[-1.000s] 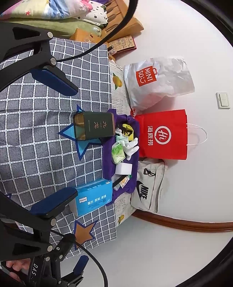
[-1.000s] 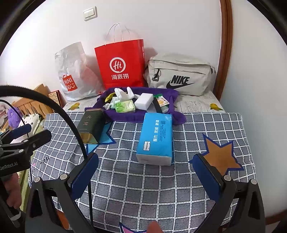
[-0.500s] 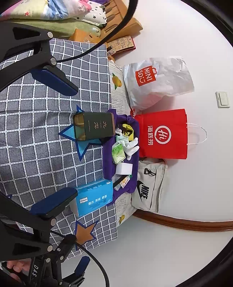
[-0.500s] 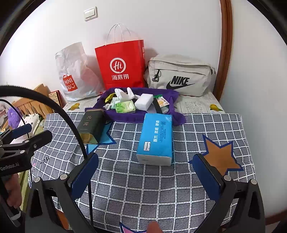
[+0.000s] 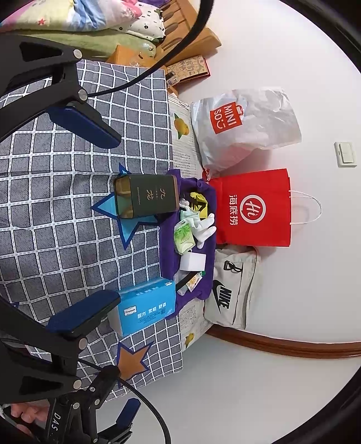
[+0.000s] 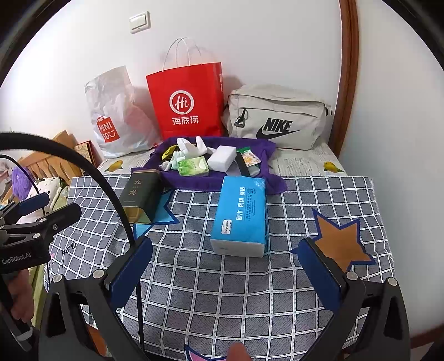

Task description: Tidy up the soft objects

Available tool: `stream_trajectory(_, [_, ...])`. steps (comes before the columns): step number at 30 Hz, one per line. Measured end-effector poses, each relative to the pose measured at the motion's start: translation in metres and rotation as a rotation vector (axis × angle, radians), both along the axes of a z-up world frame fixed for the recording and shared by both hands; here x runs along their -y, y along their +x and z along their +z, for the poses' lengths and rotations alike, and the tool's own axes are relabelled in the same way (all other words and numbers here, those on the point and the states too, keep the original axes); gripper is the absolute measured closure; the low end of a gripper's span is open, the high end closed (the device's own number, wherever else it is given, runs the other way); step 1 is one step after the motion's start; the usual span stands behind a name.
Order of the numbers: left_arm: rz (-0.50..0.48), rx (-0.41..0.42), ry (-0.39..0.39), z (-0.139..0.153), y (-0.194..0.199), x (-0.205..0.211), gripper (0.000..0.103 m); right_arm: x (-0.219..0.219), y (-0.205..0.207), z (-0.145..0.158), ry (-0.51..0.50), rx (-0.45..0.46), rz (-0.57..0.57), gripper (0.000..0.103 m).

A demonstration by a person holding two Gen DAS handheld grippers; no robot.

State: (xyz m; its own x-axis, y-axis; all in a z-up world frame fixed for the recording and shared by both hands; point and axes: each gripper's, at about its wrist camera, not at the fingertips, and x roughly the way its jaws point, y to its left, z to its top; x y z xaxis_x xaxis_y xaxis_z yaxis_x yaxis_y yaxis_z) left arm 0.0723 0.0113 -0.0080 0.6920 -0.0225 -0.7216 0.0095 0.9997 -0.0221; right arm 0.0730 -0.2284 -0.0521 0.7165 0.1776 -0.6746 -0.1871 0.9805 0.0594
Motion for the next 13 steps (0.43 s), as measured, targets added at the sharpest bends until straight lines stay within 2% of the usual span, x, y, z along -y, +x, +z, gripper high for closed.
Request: stream_trajectory(13, [-0.016,0.028,0.007,-0.0009,-0.0030,0.0010,0.000,-0.0006,0.0000,0.0003,-0.003,0.002,0.000,0.000])
